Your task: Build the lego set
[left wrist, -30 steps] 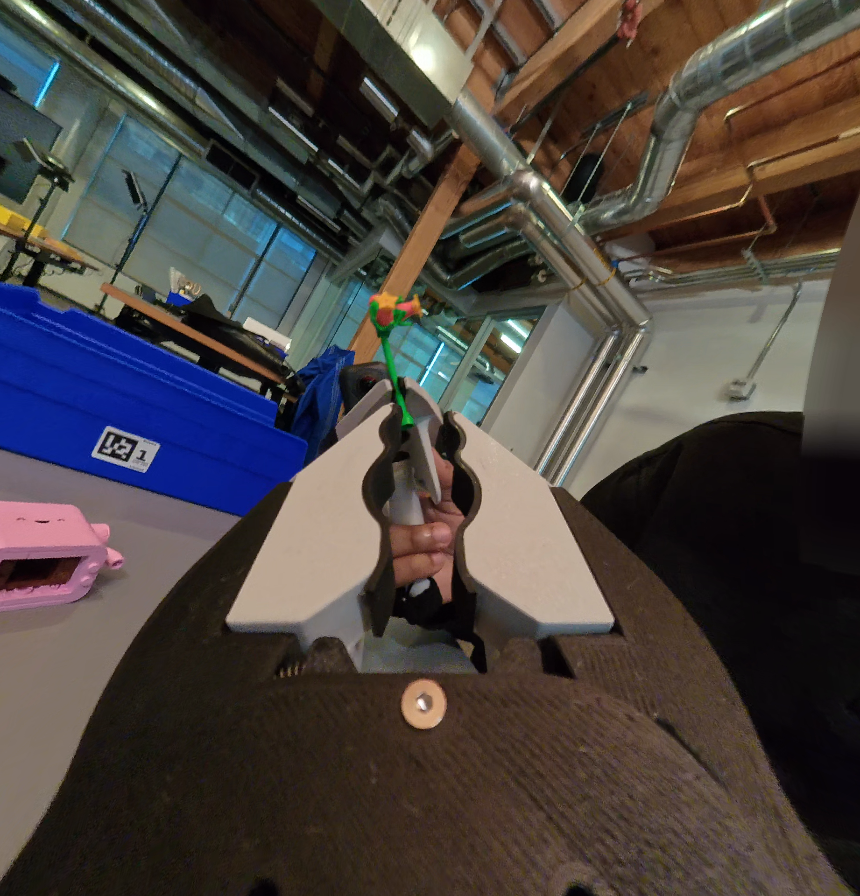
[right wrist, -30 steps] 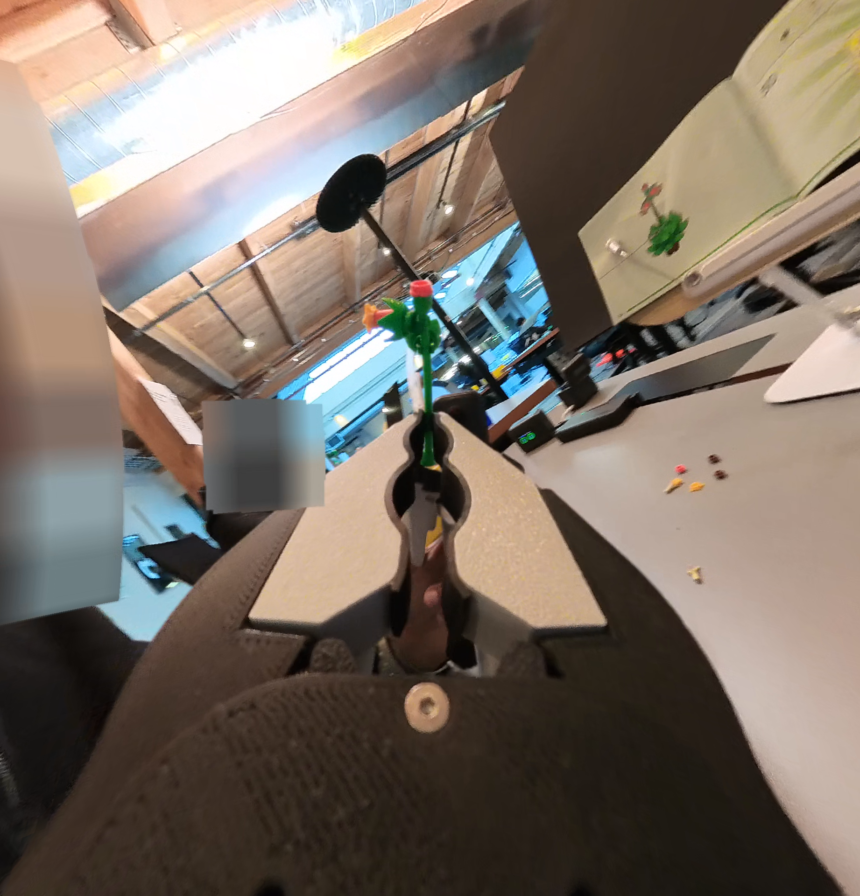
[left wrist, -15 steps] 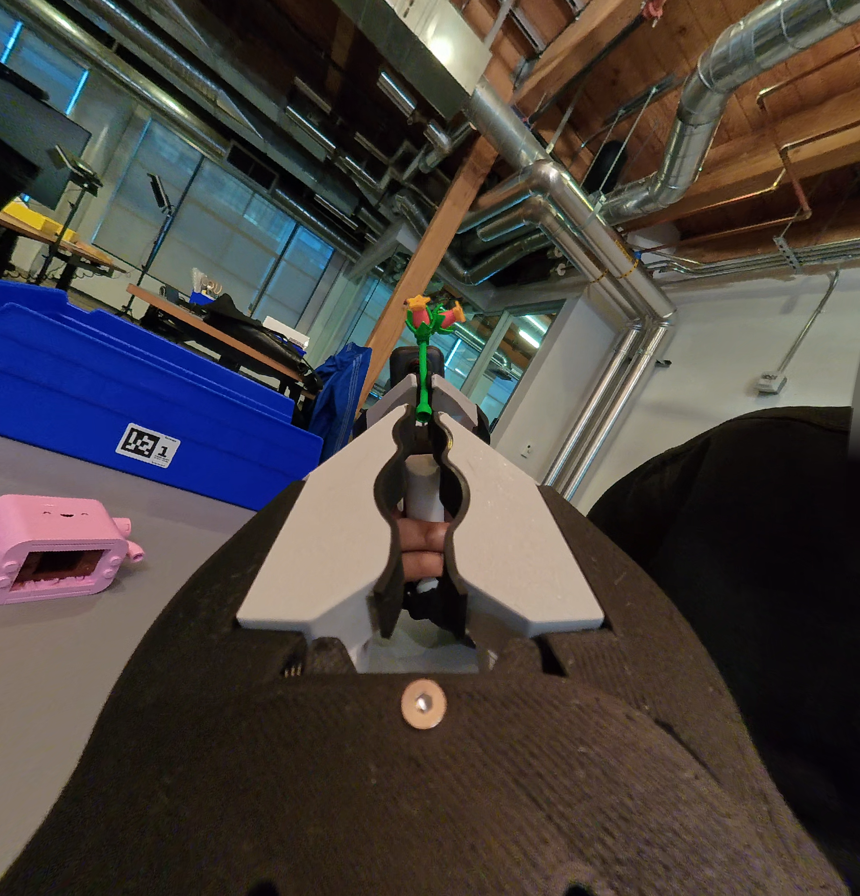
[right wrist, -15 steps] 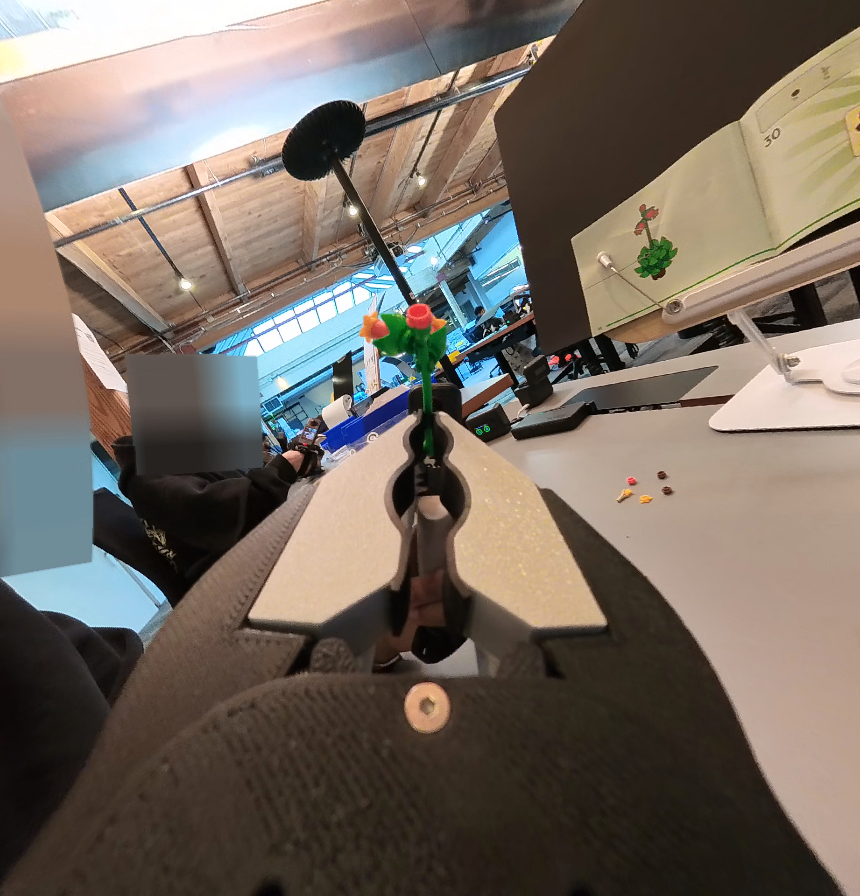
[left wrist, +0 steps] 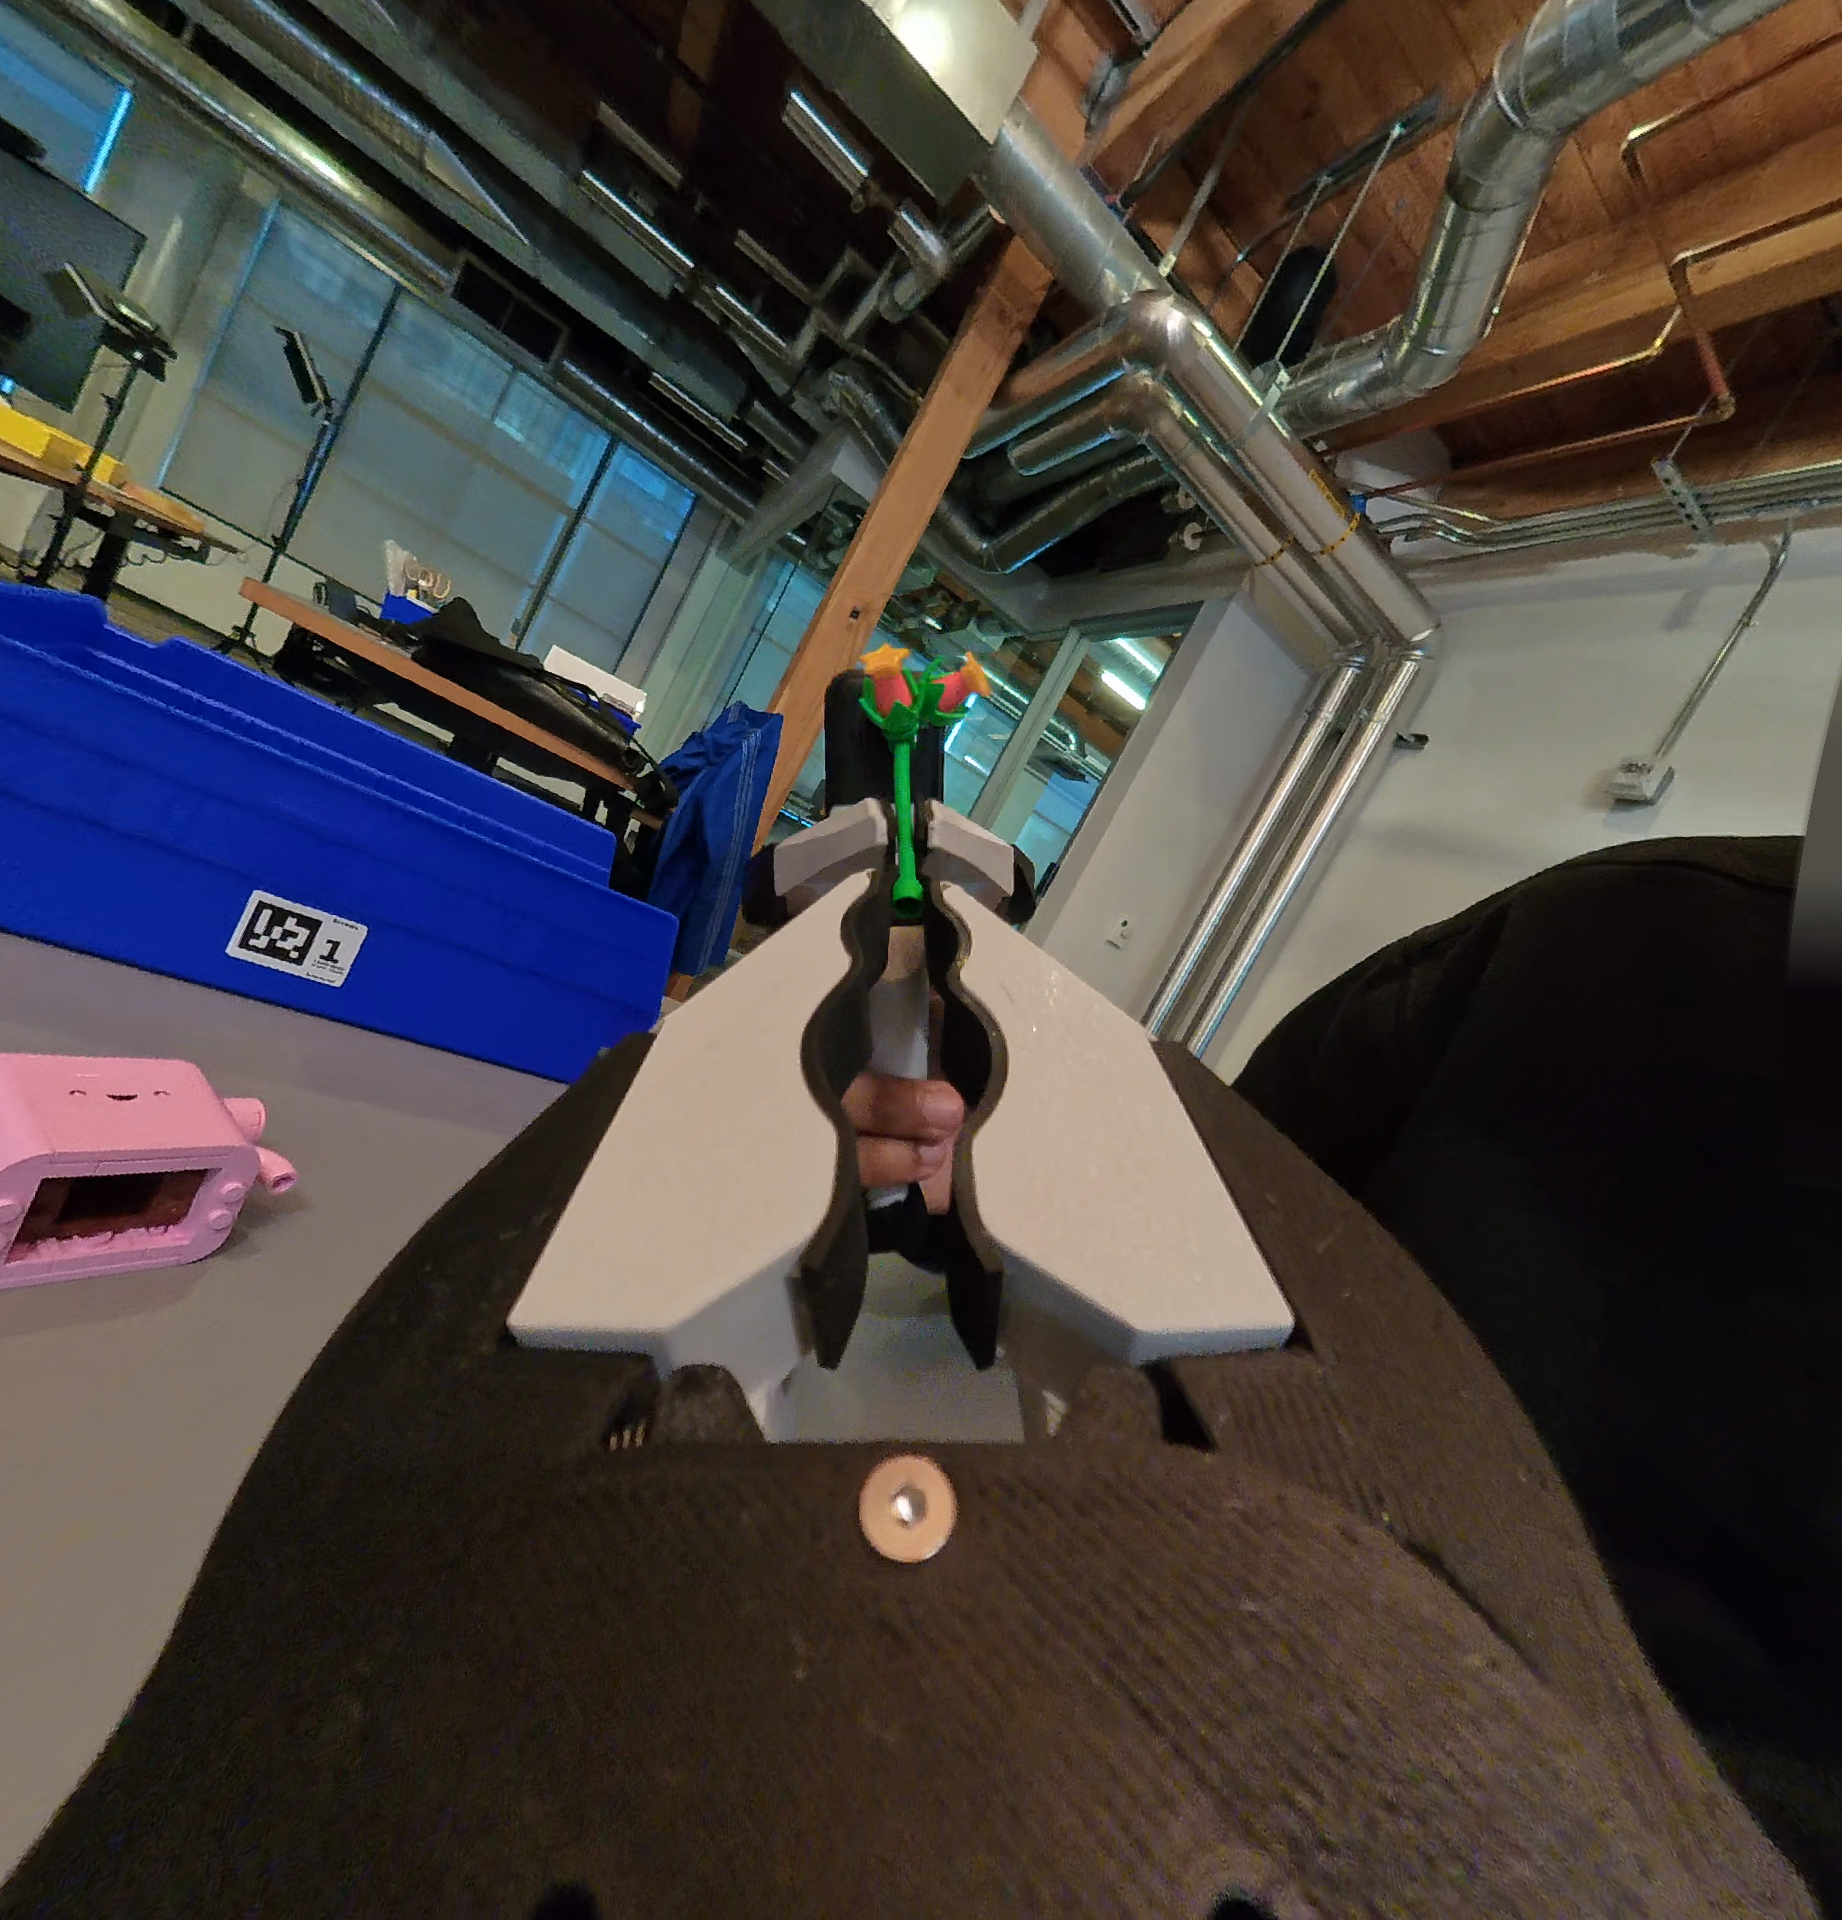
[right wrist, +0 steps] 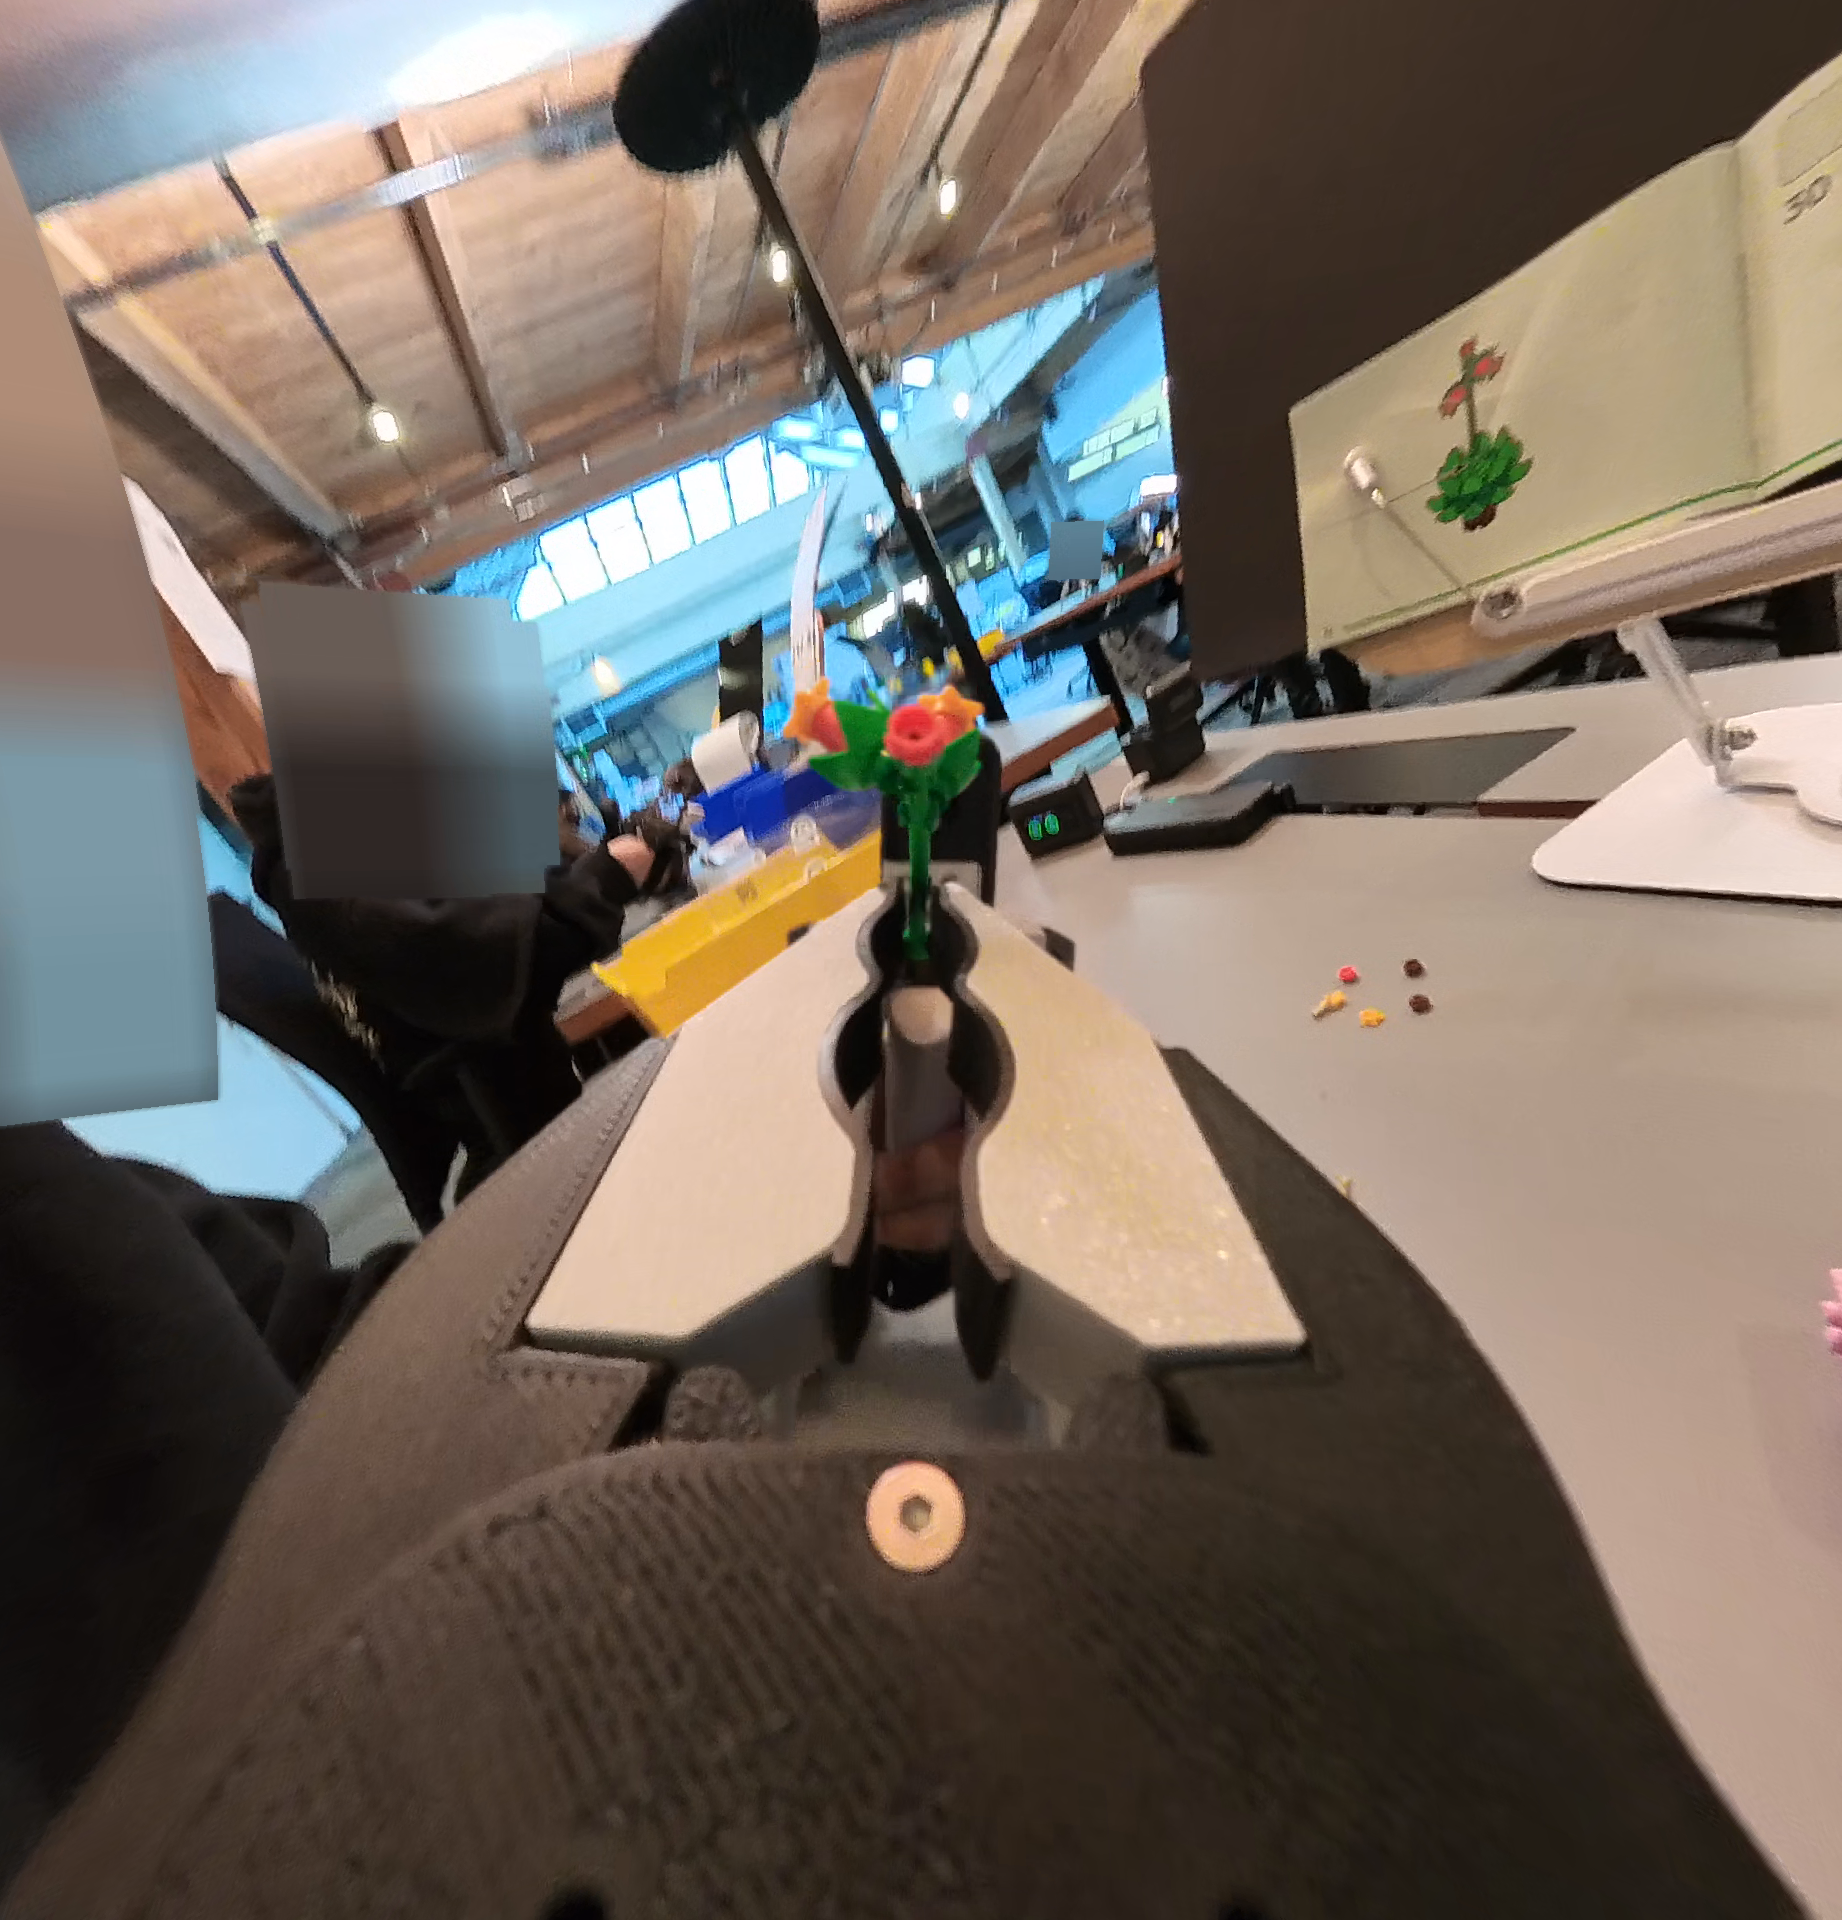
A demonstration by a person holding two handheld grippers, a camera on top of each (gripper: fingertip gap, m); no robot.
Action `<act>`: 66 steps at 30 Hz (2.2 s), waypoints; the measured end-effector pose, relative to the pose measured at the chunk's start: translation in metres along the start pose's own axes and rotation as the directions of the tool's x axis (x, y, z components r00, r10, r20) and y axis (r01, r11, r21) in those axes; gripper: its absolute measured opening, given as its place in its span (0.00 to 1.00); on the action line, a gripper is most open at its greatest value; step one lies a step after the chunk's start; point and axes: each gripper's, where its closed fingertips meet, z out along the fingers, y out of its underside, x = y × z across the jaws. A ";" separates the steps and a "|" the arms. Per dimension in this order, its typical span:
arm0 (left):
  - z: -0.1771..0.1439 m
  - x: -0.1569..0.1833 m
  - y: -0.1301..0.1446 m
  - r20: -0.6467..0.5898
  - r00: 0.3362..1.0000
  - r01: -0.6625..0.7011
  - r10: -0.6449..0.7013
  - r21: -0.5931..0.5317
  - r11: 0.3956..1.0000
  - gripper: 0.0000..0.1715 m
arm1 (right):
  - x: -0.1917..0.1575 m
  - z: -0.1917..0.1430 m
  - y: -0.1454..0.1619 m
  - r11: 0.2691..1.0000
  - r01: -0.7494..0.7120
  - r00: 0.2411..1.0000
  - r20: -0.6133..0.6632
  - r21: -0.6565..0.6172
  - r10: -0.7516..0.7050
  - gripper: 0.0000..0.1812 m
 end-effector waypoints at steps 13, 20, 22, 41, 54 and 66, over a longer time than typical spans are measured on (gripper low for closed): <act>0.000 -0.003 0.008 0.021 1.000 -0.017 0.018 -0.054 0.998 0.02 | 0.000 -0.004 0.011 0.976 0.087 0.996 0.010 -0.198 -0.087 0.03; 0.002 -0.006 0.012 0.045 0.999 -0.026 0.029 -0.083 0.996 0.02 | 0.004 -0.008 0.013 0.966 0.087 0.996 -0.008 -0.243 -0.092 0.01; 0.003 -0.007 0.012 0.047 0.998 -0.024 0.028 -0.075 0.997 0.02 | 0.004 -0.009 0.013 0.964 0.099 0.994 -0.014 -0.246 -0.106 0.00; 0.001 -0.008 0.014 0.048 0.998 -0.024 0.029 -0.090 0.996 0.01 | 0.004 -0.015 0.014 0.956 0.096 0.995 -0.008 -0.277 -0.102 0.00; 0.003 -0.007 0.016 0.042 0.999 -0.024 0.029 -0.098 0.995 0.01 | 0.004 -0.014 0.018 0.941 0.125 0.991 -0.001 -0.316 -0.132 0.00; -0.029 -0.021 -0.022 0.134 0.990 -0.051 0.034 0.125 0.991 0.11 | -0.012 -0.026 0.063 0.801 0.156 0.984 0.022 -0.578 -0.176 0.00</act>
